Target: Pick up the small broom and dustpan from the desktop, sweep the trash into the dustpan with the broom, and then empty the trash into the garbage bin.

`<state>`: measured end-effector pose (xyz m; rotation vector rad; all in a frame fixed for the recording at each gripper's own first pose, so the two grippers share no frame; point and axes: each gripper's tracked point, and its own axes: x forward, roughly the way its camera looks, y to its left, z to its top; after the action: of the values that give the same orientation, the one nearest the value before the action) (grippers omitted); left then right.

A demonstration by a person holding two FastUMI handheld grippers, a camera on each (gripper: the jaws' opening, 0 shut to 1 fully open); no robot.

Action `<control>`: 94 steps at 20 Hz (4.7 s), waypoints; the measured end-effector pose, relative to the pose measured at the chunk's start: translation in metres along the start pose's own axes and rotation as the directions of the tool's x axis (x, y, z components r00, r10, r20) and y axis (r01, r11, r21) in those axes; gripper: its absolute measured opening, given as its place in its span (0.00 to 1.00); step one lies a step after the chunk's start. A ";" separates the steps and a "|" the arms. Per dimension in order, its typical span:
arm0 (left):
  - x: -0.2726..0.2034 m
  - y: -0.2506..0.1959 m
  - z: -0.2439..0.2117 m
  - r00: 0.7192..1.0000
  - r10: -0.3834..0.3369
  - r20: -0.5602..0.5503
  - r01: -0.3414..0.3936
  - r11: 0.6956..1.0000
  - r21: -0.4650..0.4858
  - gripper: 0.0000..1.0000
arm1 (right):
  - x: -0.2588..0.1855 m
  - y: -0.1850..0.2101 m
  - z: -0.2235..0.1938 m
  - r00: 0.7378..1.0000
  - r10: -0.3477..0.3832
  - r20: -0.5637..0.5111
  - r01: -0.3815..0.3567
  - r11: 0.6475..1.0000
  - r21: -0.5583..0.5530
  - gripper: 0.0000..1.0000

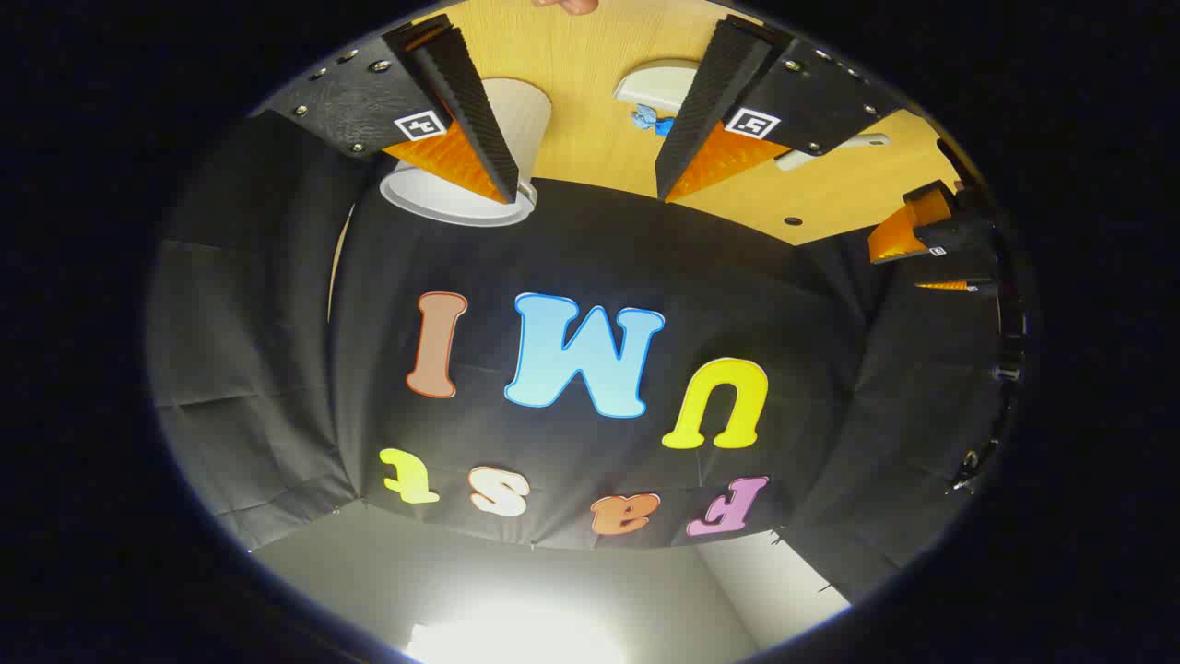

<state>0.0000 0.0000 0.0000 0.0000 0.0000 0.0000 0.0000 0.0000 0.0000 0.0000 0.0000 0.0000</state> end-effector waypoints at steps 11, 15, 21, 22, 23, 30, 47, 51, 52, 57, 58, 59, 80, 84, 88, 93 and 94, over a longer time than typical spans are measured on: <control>0.054 0.019 0.003 0.995 -0.097 0.003 0.097 0.994 0.043 0.94 | 0.022 0.027 0.005 0.995 -0.099 -0.008 0.099 0.995 0.024 0.94; 0.057 0.019 0.000 0.992 -0.124 -0.007 0.124 0.991 0.045 0.97 | 0.025 0.039 0.004 0.995 -0.094 -0.031 0.096 0.994 0.055 0.94; 0.065 0.021 -0.003 0.990 -0.138 -0.014 0.138 0.990 0.033 0.97 | 0.034 0.042 0.001 0.994 -0.099 -0.050 0.102 0.993 0.052 0.94; 0.067 0.020 -0.004 0.990 -0.138 -0.016 0.138 0.990 0.033 0.98 | 0.035 0.043 0.000 0.994 -0.099 -0.054 0.102 0.993 0.054 0.94; 0.069 0.019 -0.005 0.990 -0.139 -0.019 0.140 0.990 0.031 0.99 | 0.036 0.043 -0.001 0.993 -0.099 -0.061 0.102 0.993 0.055 0.94; 0.084 0.010 -0.028 0.984 -0.164 -0.073 0.166 0.986 0.024 1.00 | 0.044 0.049 -0.023 0.987 -0.076 -0.145 0.090 0.992 0.092 0.94; 0.096 0.014 -0.199 0.815 -0.208 -0.540 0.258 0.966 0.017 0.97 | 0.035 0.103 -0.149 0.835 0.064 -0.546 0.009 0.991 0.131 0.94; 0.099 0.018 -0.229 0.763 -0.203 -0.613 0.269 0.963 0.016 1.00 | 0.028 0.111 -0.167 0.775 0.093 -0.625 0.012 0.987 0.161 0.95; 0.101 0.018 -0.235 0.749 -0.203 -0.631 0.270 0.963 0.011 1.00 | 0.026 0.113 -0.171 0.762 0.099 -0.640 0.012 0.986 0.167 0.94; 0.103 0.026 -0.266 0.680 -0.188 -0.709 0.261 0.965 -0.006 0.97 | 0.019 0.135 -0.203 0.665 0.147 -0.732 0.003 0.980 0.200 0.95; 0.104 0.027 -0.271 0.668 -0.184 -0.721 0.263 0.965 -0.003 0.97 | 0.018 0.137 -0.208 0.646 0.151 -0.748 0.005 0.979 0.202 0.95; 0.105 0.027 -0.276 0.656 -0.183 -0.732 0.267 0.964 -0.002 0.97 | 0.016 0.137 -0.213 0.625 0.151 -0.766 0.009 0.980 0.201 0.92; 0.128 0.021 -0.318 0.549 -0.174 -0.818 0.342 0.939 0.030 0.49 | 0.028 0.141 -0.274 0.446 0.162 -0.880 0.022 0.981 0.192 0.40; 0.131 0.022 -0.318 0.547 -0.165 -0.821 0.351 0.935 0.045 0.47 | 0.028 0.141 -0.277 0.448 0.172 -0.877 0.011 0.980 0.198 0.33; 0.136 0.017 -0.316 0.548 -0.172 -0.819 0.374 0.926 0.056 0.49 | 0.025 0.136 -0.274 0.452 0.181 -0.873 -0.021 0.981 0.193 0.33; 0.153 0.004 -0.313 0.548 -0.194 -0.813 0.405 0.913 0.055 0.50 | 0.016 0.121 -0.274 0.447 0.218 -0.868 -0.100 0.976 0.194 0.33; 0.159 0.001 -0.313 0.551 -0.201 -0.810 0.412 0.909 0.055 0.50 | 0.015 0.116 -0.275 0.446 0.225 -0.866 -0.119 0.974 0.192 0.33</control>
<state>0.1588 0.0008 -0.3132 0.2512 0.9197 -0.3670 0.0151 0.1162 -0.2751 0.1085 1.0888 0.2135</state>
